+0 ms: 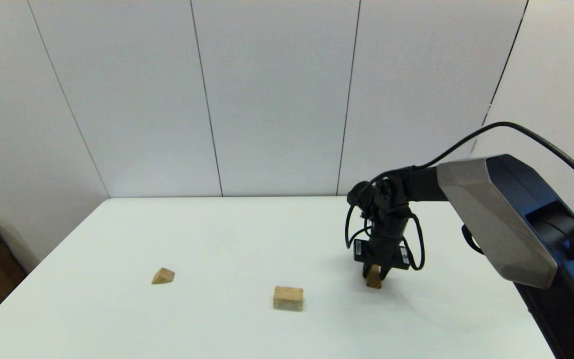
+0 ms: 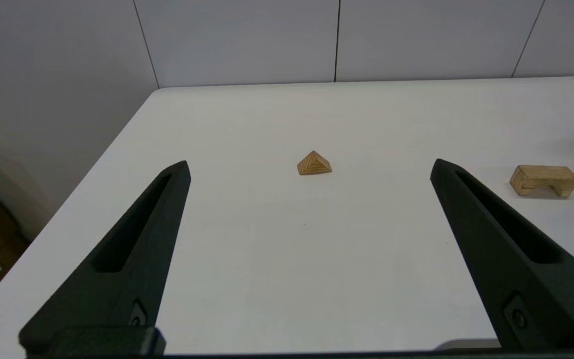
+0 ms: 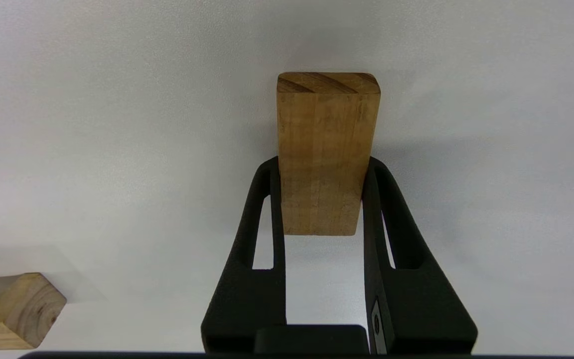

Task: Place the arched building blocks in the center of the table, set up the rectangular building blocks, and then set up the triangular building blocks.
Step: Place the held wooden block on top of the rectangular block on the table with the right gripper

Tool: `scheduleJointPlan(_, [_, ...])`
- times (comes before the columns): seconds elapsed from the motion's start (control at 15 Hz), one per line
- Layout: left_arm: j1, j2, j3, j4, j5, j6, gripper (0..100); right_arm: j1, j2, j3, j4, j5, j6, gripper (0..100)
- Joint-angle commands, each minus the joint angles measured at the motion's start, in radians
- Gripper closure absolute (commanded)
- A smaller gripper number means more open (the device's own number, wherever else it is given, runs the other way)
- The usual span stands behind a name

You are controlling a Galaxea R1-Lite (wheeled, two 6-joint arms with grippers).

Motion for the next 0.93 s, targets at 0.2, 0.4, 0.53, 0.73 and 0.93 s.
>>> scheduleJointPlan(0.2, [0.000,0.001,0.000,0.000,0.000,0.000,0,0.000,-0.108,0.000,0.012,0.003,-0.029,100])
scheduleJointPlan(0.4, [0.000,0.001,0.000,0.000,0.000,0.000,0,0.005,-0.171,0.005,0.012,0.002,-0.077,100])
scheduleJointPlan(0.53, [0.000,0.001,0.000,0.000,0.000,0.000,0,0.011,-0.206,0.008,0.015,0.003,-0.092,100])
scheduleJointPlan(0.73, [0.000,0.001,0.000,0.000,0.000,0.000,0,0.019,-0.241,0.025,0.020,0.013,-0.176,100])
scheduleJointPlan(0.93, [0.000,0.001,0.000,0.000,0.002,-0.001,0,0.023,-0.318,0.083,0.020,0.031,-0.402,100])
